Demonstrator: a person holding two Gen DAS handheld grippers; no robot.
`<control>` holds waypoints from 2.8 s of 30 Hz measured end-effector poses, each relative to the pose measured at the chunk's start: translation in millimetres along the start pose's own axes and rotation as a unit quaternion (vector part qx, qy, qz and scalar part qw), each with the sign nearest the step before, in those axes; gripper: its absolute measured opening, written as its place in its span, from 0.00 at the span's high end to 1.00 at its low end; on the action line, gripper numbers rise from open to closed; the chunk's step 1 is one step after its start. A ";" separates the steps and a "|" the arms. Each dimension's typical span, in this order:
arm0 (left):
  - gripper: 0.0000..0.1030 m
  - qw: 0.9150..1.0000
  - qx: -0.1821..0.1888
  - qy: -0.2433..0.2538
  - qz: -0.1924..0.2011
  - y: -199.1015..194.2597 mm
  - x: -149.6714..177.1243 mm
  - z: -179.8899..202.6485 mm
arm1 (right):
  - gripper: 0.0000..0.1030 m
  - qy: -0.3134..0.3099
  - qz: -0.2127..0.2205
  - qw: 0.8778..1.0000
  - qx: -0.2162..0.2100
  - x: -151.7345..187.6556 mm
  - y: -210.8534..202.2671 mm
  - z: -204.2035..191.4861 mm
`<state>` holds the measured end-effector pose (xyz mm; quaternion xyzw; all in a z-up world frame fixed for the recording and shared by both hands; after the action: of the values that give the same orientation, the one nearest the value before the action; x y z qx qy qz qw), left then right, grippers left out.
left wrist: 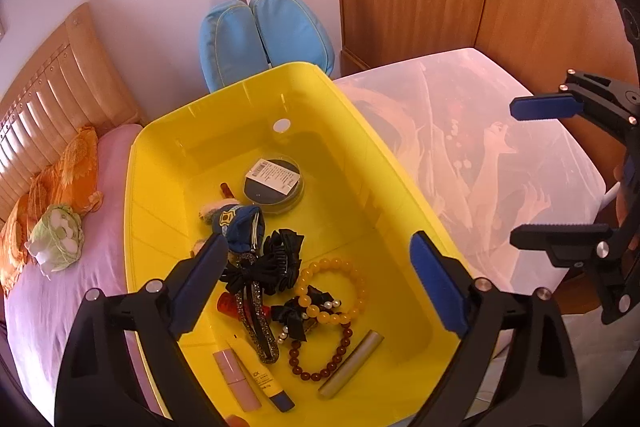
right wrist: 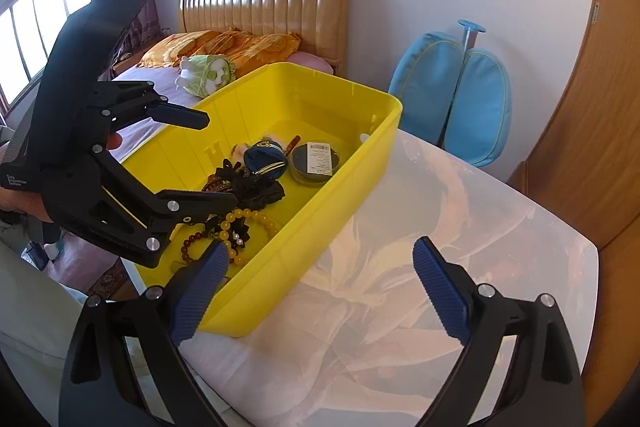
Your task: Organize jewelry
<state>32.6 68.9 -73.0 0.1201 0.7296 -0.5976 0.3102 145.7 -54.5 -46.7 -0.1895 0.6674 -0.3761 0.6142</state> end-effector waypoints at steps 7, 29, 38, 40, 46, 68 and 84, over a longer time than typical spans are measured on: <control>0.12 1.000 -0.010 -0.021 0.005 1.7 -4.7 2.2 | 0.08 0.020 0.001 0.999 0.024 16.3 -17.4 5.2; 0.10 0.996 -0.057 -0.062 -0.015 -42.3 62.6 -55.8 | 0.04 -0.050 -0.005 0.998 -0.041 -12.1 5.7 -66.0; 0.10 0.994 -0.071 -0.077 -0.002 -57.2 72.0 -63.8 | 0.04 -0.063 0.000 0.997 -0.039 -15.2 6.9 -78.8; 0.10 0.994 -0.072 -0.080 -0.001 -58.3 73.6 -64.0 | 0.04 -0.067 -0.001 0.997 -0.038 -15.6 7.1 -80.9; 0.10 0.994 -0.069 -0.082 0.000 -57.4 74.4 -64.4 | 0.04 -0.072 0.003 0.997 -0.036 -17.5 5.8 -85.8; 0.10 0.990 -0.063 -0.125 0.020 -61.4 80.9 -75.4 | 0.04 -0.085 0.001 0.995 -0.052 -22.6 16.7 -92.7; 0.10 0.991 -0.060 -0.114 0.025 -57.7 69.1 -67.3 | 0.04 -0.081 0.003 0.995 -0.051 -23.3 16.0 -83.0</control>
<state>-73.4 104.3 -61.9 0.0506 0.7204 -0.5548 0.4131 73.2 -5.1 -45.7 -0.2489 0.6344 -0.3231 0.6566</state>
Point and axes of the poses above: each gripper's, at about its wrist camera, not at the fingertips, and y roughly the way its jaws point, z to its right, x to its underside, the point moved 1 cm from there along y, roughly the way its jaws point, and after that the axes turned 5 degrees about -y, right-handed, at the moved point
